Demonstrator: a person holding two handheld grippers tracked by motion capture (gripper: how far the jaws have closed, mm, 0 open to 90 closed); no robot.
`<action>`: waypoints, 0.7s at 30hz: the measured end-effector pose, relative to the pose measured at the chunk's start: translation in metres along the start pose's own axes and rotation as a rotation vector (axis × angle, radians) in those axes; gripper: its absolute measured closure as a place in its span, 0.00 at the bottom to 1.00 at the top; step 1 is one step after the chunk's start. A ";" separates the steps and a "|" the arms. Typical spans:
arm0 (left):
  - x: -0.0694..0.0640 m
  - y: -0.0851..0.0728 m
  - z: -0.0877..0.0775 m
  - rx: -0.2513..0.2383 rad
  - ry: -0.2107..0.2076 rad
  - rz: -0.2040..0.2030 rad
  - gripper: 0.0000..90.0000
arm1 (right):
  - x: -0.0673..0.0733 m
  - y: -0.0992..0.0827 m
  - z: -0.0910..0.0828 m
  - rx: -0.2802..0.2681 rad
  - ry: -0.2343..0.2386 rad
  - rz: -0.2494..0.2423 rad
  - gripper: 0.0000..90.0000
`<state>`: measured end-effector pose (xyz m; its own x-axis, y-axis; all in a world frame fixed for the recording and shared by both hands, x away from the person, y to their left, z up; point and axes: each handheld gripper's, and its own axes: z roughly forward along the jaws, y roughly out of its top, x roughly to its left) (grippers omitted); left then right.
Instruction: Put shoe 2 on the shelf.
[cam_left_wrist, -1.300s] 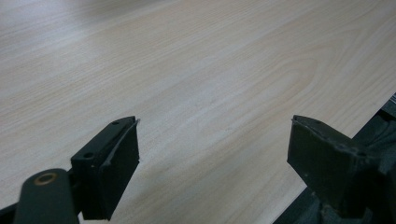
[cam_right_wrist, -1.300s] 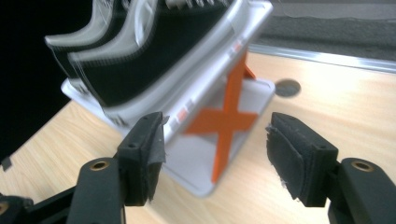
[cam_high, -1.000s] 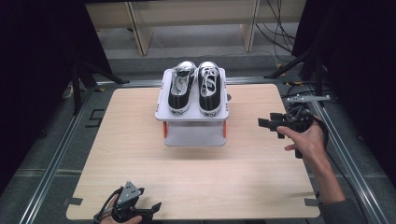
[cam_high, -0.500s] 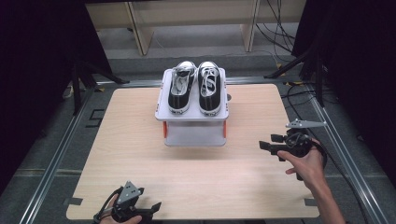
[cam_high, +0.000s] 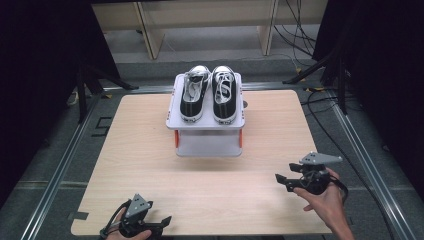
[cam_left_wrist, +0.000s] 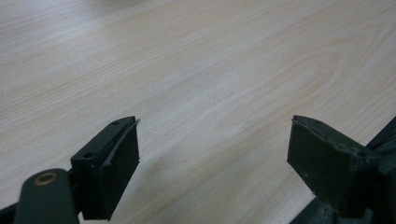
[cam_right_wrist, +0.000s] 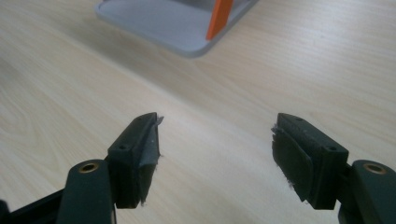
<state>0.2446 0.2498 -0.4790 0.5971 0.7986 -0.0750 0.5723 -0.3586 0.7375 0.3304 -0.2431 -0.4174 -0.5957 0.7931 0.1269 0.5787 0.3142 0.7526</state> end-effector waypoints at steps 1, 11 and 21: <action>0.000 0.000 0.000 0.008 0.003 0.004 0.18 | 0.001 -0.005 0.001 0.009 0.002 -0.005 0.36; -0.002 0.000 -0.002 0.021 0.004 -0.016 0.18 | 0.019 -0.037 -0.001 0.093 -0.031 -0.067 0.35; -0.002 -0.001 0.000 0.017 0.000 0.036 0.18 | 0.017 -0.057 0.005 0.126 0.011 -0.078 0.35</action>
<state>0.2426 0.2486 -0.4791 0.6177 0.7849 -0.0487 0.5601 -0.3956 0.7279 0.2902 -0.2453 -0.4609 -0.6474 0.7582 0.0782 0.5949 0.4385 0.6737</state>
